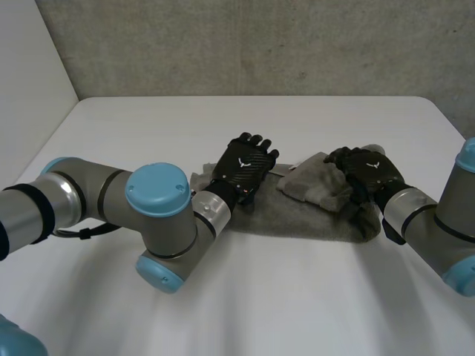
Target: Fold the towel.
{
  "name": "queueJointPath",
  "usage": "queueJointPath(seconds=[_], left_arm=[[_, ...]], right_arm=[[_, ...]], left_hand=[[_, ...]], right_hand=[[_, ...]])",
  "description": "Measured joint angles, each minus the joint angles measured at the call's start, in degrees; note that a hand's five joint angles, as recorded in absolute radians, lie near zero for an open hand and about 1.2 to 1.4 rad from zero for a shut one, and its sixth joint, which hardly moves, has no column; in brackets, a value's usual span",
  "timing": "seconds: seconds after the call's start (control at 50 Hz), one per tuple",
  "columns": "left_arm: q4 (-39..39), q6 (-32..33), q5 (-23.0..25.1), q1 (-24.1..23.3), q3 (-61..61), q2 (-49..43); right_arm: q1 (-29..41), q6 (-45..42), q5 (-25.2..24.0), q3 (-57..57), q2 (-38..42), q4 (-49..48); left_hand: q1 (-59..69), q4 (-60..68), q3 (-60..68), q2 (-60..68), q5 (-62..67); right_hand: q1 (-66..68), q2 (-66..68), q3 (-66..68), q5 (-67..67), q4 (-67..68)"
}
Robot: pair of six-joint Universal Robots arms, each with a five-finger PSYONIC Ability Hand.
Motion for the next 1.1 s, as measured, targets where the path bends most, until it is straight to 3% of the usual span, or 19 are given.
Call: queueJointPath(seconds=[0.2, 0.44, 0.7, 0.92, 1.02, 1.1], left_arm=[[-1.0, 0.42, -1.13, 1.59, -3.54, 1.75], [-10.09, -0.04, -3.71, 8.73, -11.88, 9.85], [-11.56, 0.33, -4.08, 8.1, -11.68, 7.18], [-10.64, 0.11, -5.69, 7.95, -9.05, 4.05], [-10.01, 0.0, -5.59, 7.9, -8.61, 3.65], [-9.57, -0.04, -5.4, 7.77, -8.33, 3.16]], right_arm=[[1.85, 1.16, 3.21, -2.5, 4.53, -0.5], [2.0, -0.34, 2.49, 0.35, 1.51, -0.11], [1.41, -2.28, 3.01, 1.52, 1.65, -0.61], [1.48, -2.3, 3.03, 1.42, 1.97, -0.77], [1.48, -2.29, 3.06, 1.39, 2.02, -0.97], [1.47, -2.4, 3.04, 1.2, 2.14, -1.15]], left_hand=[[0.0, 0.0, 0.0, 0.03, 0.5], [4.23, 0.0, 0.0, 6.96, 6.79], [6.69, 0.0, 0.0, 9.64, 9.64], [16.29, 0.0, 0.0, 18.53, 17.69], [20.99, 0.0, 0.0, 23.33, 22.11], [34.75, 0.0, 0.0, 37.1, 35.76]], right_hand=[[2.41, 2.23, 0.0, 3.56, 0.0], [2.87, 2.71, 0.0, 4.06, 0.0], [4.71, 4.12, 0.0, 6.22, 0.0], [5.13, 4.69, 0.0, 6.61, 0.0], [12.85, 13.19, 0.0, 13.99, 0.0], [27.0, 27.56, 0.0, 27.17, 0.0]])
